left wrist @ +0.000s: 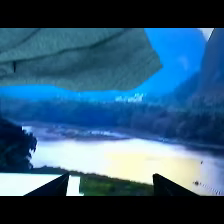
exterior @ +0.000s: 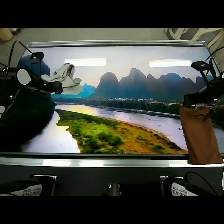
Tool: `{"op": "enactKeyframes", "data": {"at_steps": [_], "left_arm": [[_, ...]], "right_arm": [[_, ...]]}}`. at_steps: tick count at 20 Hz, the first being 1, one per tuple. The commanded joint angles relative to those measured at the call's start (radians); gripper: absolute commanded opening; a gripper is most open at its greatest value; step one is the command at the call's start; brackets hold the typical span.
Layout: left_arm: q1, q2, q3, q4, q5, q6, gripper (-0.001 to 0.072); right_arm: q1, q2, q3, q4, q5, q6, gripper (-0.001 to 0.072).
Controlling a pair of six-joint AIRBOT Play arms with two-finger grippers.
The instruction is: Fold the shirts.
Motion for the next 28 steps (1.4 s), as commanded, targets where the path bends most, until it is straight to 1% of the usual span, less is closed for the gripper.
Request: {"op": "enactKeyframes", "data": {"at_steps": [1, 3, 4, 6, 8, 12, 14, 15, 16, 17, 19, 21, 24, 26, 28], "left_arm": [[0.035, -0.060, 0.071, -0.005, 0.256, -0.072, 0.0637], [0.097, -0.200, 0.229, -0.006, 0.203, -0.121, 0.0637], [0.126, -0.281, 0.315, -0.006, 0.152, -0.146, 0.0676], [0.178, -0.444, 0.478, -0.022, 0.037, -0.188, 0.0681], [0.214, -0.573, 0.577, -0.050, -0.027, -0.233, 0.0682], [0.241, -0.694, 0.586, -0.192, 0.022, -0.233, 0.0681], [0.240, -0.722, 0.586, -0.200, 0.032, -0.233, 0.0671], [0.240, -0.727, 0.586, -0.200, 0.031, -0.234, 0.0590], [0.243, -0.724, 0.587, -0.200, 0.030, -0.234, 0.0246], [0.246, -0.711, 0.587, -0.201, 0.030, -0.233, 0.0035], [0.248, -0.653, 0.587, -0.200, 0.037, -0.227, 0.0036], [0.244, -0.544, 0.587, -0.200, 0.063, -0.124, 0.0035], [0.200, -0.295, 0.587, -0.200, 0.061, 0.090, 0.0035], [0.132, -0.104, 0.586, -0.204, 0.061, 0.161, 0.0035], [0.024, 0.066, 0.586, -0.207, 0.062, 0.202, 0.0035]], "right_arm": [[0.001, -0.002, 0.000, 0.004, -0.204, 0.016, 0.0599], [0.001, -0.002, 0.000, 0.034, -0.264, 0.018, 0.0598], [0.001, -0.002, 0.000, 0.063, -0.276, 0.018, 0.0599], [0.001, -0.002, 0.000, 0.127, -0.274, 0.017, 0.0599], [0.001, -0.002, 0.000, 0.176, -0.263, 0.017, 0.0598], [0.001, -0.002, 0.000, 0.189, -0.264, 0.008, 0.0598], [0.001, -0.002, 0.000, 0.189, -0.264, 0.002, 0.0599], [0.001, -0.002, 0.000, 0.189, -0.265, 0.002, 0.0599], [0.001, -0.002, 0.000, 0.189, -0.274, 0.002, 0.0599], [0.001, 0.000, 0.000, 0.188, -0.277, -0.009, 0.0599], [0.001, 0.010, 0.002, 0.184, -0.278, -0.066, 0.0599], [0.001, 0.031, 0.027, 0.172, -0.269, -0.113, 0.0599], [0.001, 0.104, 0.092, 0.118, -0.287, -0.115, 0.0599], [0.001, 0.172, 0.153, 0.078, -0.297, -0.115, 0.0599], [0.001, 0.259, 0.203, 0.064, -0.298, -0.116, 0.0598]]}}
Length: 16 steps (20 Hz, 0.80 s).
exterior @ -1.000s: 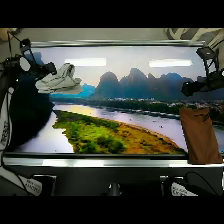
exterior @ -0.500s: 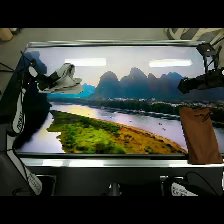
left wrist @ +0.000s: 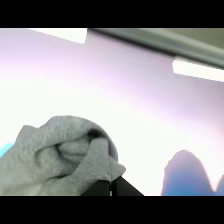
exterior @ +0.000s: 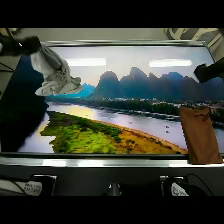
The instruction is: Fold the shirts.
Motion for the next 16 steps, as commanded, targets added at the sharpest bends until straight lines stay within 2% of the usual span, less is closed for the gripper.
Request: {"op": "enactKeyframes", "data": {"at_steps": [1, 4, 7, 11, 12, 14, 15, 16], "left_arm": [[-0.170, 0.296, -0.001, -0.007, 0.005, 0.129, 0.0036], [-0.359, 0.409, -0.034, -0.007, 0.004, 0.139, 0.0036], [-0.531, 0.400, -0.122, -0.006, -0.005, 0.139, 0.0036], [-0.700, 0.282, -0.367, -0.007, -0.002, 0.137, 0.0037], [-0.734, 0.234, -0.418, -0.007, -0.002, 0.122, 0.0037], [-0.795, 0.118, -0.484, -0.019, -0.004, 0.036, 0.0037], [-0.820, 0.055, -0.491, -0.061, -0.015, 0.023, 0.0114], [-0.834, 0.008, -0.483, -0.109, -0.036, 0.028, 0.0408]], "right_arm": [[0.001, 0.144, 0.084, -0.047, -0.010, -0.008, 0.0599], [0.001, 0.283, 0.089, -0.047, 0.002, -0.007, 0.0598], [0.001, 0.381, 0.089, -0.047, 0.058, -0.007, 0.0598], [0.001, 0.409, 0.088, -0.051, 0.205, 0.000, 0.0598], [0.001, 0.395, 0.087, -0.051, 0.243, 0.000, 0.0598], [0.001, 0.349, 0.085, -0.050, 0.320, 0.000, 0.0598], [0.001, 0.313, 0.085, -0.050, 0.364, 0.000, 0.0598], [0.001, 0.270, 0.085, -0.045, 0.394, 0.001, 0.0599]]}}
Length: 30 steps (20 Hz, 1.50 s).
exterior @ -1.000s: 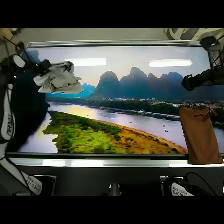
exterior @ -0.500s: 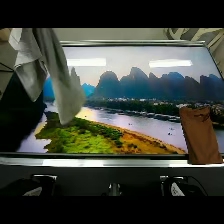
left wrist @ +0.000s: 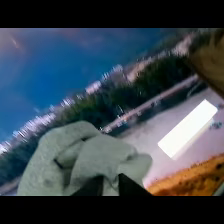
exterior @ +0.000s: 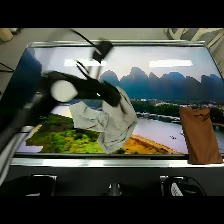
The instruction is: Fold the shirts.
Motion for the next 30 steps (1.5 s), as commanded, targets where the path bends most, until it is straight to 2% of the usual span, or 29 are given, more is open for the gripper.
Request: {"op": "enactKeyframes", "data": {"at_steps": [1, 2, 4, 6, 7, 9, 11, 14, 18, 24, 25, 28, 29, 30], "left_arm": [[-0.078, -0.159, -0.033, -0.092, -0.086, -0.045, 0.0720], [-0.064, -0.168, -0.005, -0.067, -0.157, -0.029, 0.0720], [0.011, -0.150, 0.052, 0.077, -0.299, 0.008, 0.0720], [0.147, -0.113, 0.062, 0.190, -0.397, 0.007, 0.0720], [0.238, -0.101, 0.051, 0.188, -0.445, 0.003, 0.0720], [0.408, -0.081, -0.029, 0.126, -0.490, -0.030, 0.0720], [0.549, -0.051, -0.182, 0.003, -0.469, -0.030, 0.0720], [0.661, -0.017, -0.418, -0.151, -0.396, 0.012, 0.0720], [0.668, -0.016, -0.588, -0.270, -0.270, 0.042, 0.0720], [0.610, -0.055, -0.630, -0.309, -0.069, 0.037, 0.0713], [0.595, -0.066, -0.630, -0.319, -0.048, 0.037, 0.0612], [0.567, -0.071, -0.628, -0.323, 0.002, 0.020, 0.0161], [0.564, -0.070, -0.624, -0.322, 0.004, 0.023, 0.0039], [0.565, -0.068, -0.617, -0.321, 0.006, 0.026, 0.0038]], "right_arm": [[0.001, -0.108, -0.001, 0.010, 0.148, 0.002, 0.0599], [0.001, -0.158, -0.001, 0.032, 0.168, 0.002, 0.0600], [0.001, -0.252, -0.024, 0.107, 0.172, 0.001, 0.0623], [0.001, -0.343, -0.078, 0.223, 0.167, -0.005, 0.0628], [0.001, -0.391, -0.115, 0.298, 0.161, -0.023, 0.0683], [0.002, -0.475, -0.195, 0.451, 0.162, -0.053, 0.0695], [0.019, -0.531, -0.272, 0.549, 0.156, -0.099, 0.0695], [0.125, -0.556, -0.352, 0.557, 0.099, -0.154, 0.0696], [0.252, -0.557, -0.374, 0.556, 0.008, -0.182, 0.0704], [0.373, -0.648, -0.375, 0.553, -0.018, -0.205, 0.0704], [0.396, -0.661, -0.375, 0.552, -0.033, -0.204, 0.0704], [0.460, -0.703, -0.375, 0.547, -0.115, -0.204, 0.0703], [0.476, -0.714, -0.375, 0.547, -0.134, -0.204, 0.0696], [0.490, -0.724, -0.375, 0.543, -0.153, -0.200, 0.0633]]}}
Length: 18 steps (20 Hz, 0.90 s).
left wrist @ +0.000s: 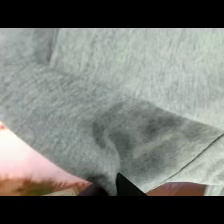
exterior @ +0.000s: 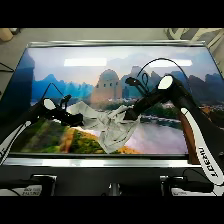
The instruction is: Fold the shirts.
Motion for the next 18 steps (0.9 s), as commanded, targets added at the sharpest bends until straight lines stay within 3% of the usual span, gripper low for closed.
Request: {"op": "enactKeyframes", "data": {"at_steps": [1, 2, 3, 6, 9, 13, 16, 18], "left_arm": [[-0.012, 0.003, 0.016, -0.004, 0.048, 0.005, 0.0036], [-0.012, 0.013, 0.032, 0.017, 0.048, 0.005, 0.0036], [-0.012, 0.030, 0.055, 0.044, 0.048, 0.004, 0.0035], [-0.004, 0.147, 0.175, 0.174, 0.047, -0.003, 0.0034], [0.030, 0.335, 0.405, 0.306, 0.048, -0.003, 0.0033], [0.099, 0.542, 0.789, 0.462, 0.113, -0.093, 0.0033], [0.128, 0.654, 0.883, 0.465, 0.198, -0.163, 0.0033], [0.130, 0.697, 0.883, 0.467, 0.208, -0.166, 0.0033]], "right_arm": [[0.060, -0.040, 0.000, -0.012, -0.072, 0.013, 0.0374], [0.062, -0.040, 0.000, -0.023, -0.079, 0.038, 0.0052], [0.057, -0.037, 0.004, -0.027, -0.082, 0.051, 0.0021], [0.022, 0.040, 0.081, -0.126, -0.080, 0.045, 0.0019], [-0.057, 0.216, 0.292, -0.298, -0.144, 0.054, 0.0019], [-0.162, 0.496, 0.538, -0.526, -0.199, 0.183, 0.0019], [-0.171, 0.663, 0.546, -0.568, -0.131, 0.241, 0.0020], [-0.171, 0.703, 0.546, -0.583, -0.029, 0.270, 0.0020]]}}
